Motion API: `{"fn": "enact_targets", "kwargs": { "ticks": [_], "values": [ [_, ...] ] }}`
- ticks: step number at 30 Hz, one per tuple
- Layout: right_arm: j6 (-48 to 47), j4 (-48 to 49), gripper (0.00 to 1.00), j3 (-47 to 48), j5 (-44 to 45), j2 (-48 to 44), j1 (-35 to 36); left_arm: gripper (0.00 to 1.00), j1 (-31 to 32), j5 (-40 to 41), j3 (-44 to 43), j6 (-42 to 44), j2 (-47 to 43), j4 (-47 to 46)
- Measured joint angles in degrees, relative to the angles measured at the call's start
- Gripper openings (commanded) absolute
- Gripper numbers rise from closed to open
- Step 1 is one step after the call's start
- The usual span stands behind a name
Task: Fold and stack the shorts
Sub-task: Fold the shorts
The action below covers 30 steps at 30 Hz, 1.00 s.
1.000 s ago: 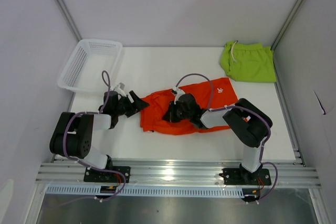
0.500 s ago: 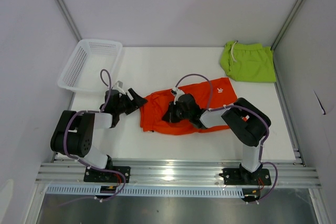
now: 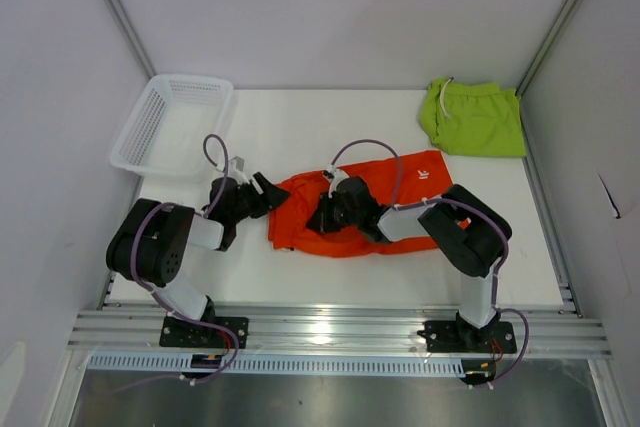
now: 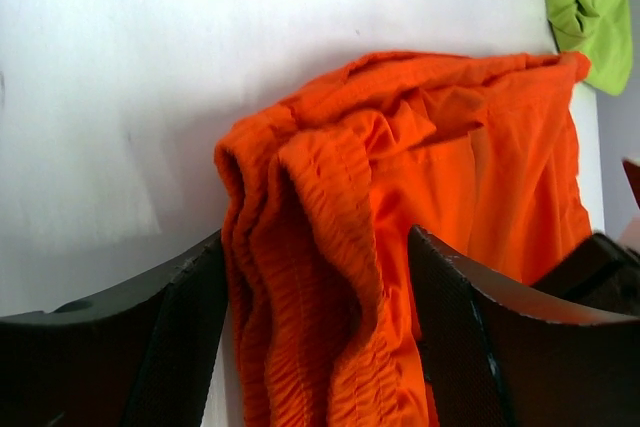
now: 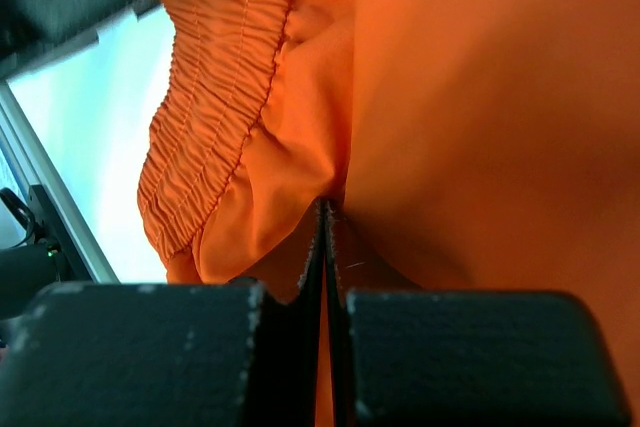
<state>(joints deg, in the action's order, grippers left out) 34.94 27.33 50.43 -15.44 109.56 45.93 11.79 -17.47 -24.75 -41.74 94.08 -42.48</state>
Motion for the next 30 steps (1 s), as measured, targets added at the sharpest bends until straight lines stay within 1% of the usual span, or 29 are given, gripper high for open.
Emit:
{"fn": "enact_targets", "kwargs": {
  "ticks": [2,6,13,17,21,22,23,25,26,28,29,30],
  "values": [
    [0.0,-0.22,0.0,0.57,-0.02,0.48,0.0,0.71,-0.02,-0.83,2.1,-0.28,0.02,-3.19],
    [0.02,-0.66,0.0,1.77,0.09,1.73,0.0,0.61,0.0,-2.51,5.31,-0.9,0.02,-7.52],
    [0.33,-0.87,0.0,2.4,0.04,2.54,-0.04,0.63,0.0,-5.99,9.07,-2.16,-0.04,-12.22],
    [0.48,-0.9,0.0,2.51,0.04,2.67,-0.04,0.63,0.24,-6.99,9.86,-2.27,-0.72,-12.37],
    [0.66,-0.87,0.0,2.62,0.04,2.8,-0.07,0.58,1.07,-7.19,9.86,-2.27,-0.76,-12.22],
    [0.68,-0.87,0.0,2.64,0.04,2.84,-0.07,0.56,1.31,-7.19,9.86,-2.27,-0.7,-12.13],
    [0.7,-0.87,0.0,2.69,0.04,2.86,-0.07,0.51,1.51,-7.15,9.86,-2.32,-0.68,-12.0],
    [0.85,-0.87,0.0,2.82,0.04,2.97,-0.07,0.44,1.95,-6.99,9.86,-2.58,-0.35,-11.54],
    [0.92,-0.9,0.0,2.97,0.02,3.06,-0.07,0.37,2.21,-6.75,9.86,-2.86,-0.22,-11.37],
    [1.07,-0.94,0.0,3.19,0.07,3.19,-0.04,0.27,2.69,-6.12,9.88,-3.06,-0.22,-10.32],
    [1.07,-0.96,0.0,3.21,0.07,3.21,-0.04,0.17,2.84,-5.86,9.88,-3.17,-0.22,-9.77],
    [1.09,-0.96,0.0,3.26,0.09,3.26,-0.04,0.14,2.93,-5.46,9.73,-3.08,-0.39,-8.74]
  ]
}}
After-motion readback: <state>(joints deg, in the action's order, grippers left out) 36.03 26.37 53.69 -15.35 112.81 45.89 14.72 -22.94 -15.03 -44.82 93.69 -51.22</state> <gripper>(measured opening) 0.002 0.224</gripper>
